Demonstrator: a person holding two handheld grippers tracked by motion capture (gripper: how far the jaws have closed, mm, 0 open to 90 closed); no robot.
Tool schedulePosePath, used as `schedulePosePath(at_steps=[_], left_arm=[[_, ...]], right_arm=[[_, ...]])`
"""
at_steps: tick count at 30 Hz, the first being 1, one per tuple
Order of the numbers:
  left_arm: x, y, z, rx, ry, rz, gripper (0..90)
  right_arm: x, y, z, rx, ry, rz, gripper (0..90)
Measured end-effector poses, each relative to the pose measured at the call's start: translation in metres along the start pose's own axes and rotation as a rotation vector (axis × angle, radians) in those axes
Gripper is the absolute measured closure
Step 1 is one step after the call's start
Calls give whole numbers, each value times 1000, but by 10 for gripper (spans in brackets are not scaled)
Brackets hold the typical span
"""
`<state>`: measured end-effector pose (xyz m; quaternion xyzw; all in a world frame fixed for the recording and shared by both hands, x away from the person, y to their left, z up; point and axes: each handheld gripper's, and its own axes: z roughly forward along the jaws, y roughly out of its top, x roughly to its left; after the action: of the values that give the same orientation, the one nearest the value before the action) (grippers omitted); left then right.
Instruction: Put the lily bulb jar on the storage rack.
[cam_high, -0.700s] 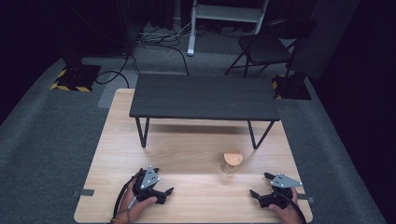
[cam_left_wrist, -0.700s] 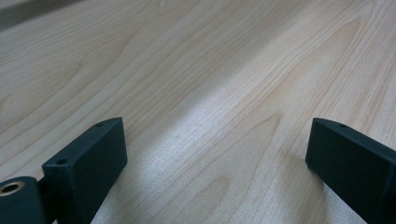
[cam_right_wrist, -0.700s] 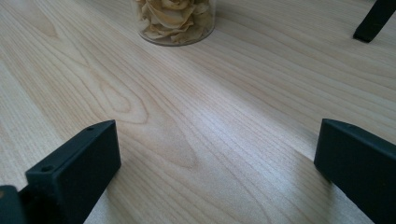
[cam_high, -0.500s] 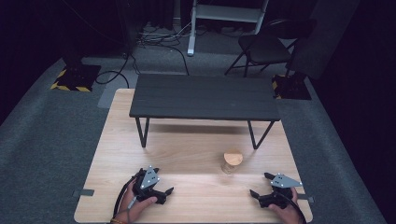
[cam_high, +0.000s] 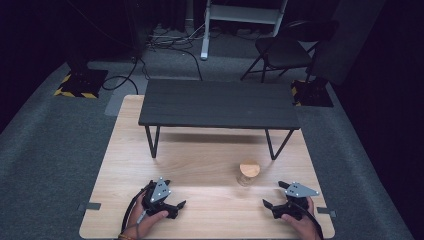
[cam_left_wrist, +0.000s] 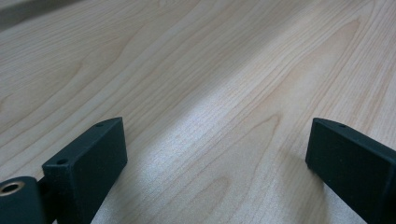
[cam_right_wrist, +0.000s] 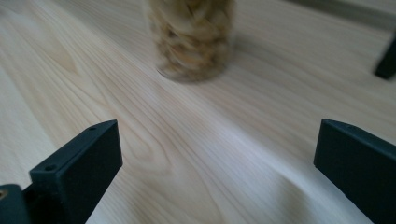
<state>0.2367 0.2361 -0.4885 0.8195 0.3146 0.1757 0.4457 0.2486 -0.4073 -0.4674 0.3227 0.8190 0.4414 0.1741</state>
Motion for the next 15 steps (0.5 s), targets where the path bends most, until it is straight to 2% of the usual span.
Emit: schedulePosePath(at_steps=[5, 6, 7, 9, 10, 12, 14, 15], left_arm=[[0, 0, 0, 0, 0, 0, 53], [0, 0, 0, 0, 0, 0, 53], [0, 0, 0, 0, 0, 0, 53], [0, 0, 0, 0, 0, 0, 53], [0, 0, 0, 0, 0, 0, 53], [0, 0, 0, 0, 0, 0, 53], [0, 0, 0, 0, 0, -1, 53], [0, 0, 0, 0, 0, -1, 53]], right_arm=[[1, 28, 9, -7, 35, -33, 5], [1, 28, 9, -7, 35, -33, 5], [2, 42, 14, 7, 39, -53, 5], [3, 48, 16, 14, 40, -63, 5], [1, 59, 21, 20, 56, -73, 6], [1, 64, 23, 22, 53, -79, 5], [-4, 79, 31, 31, 76, -82, 6], [-4, 79, 31, 31, 76, -82, 6]])
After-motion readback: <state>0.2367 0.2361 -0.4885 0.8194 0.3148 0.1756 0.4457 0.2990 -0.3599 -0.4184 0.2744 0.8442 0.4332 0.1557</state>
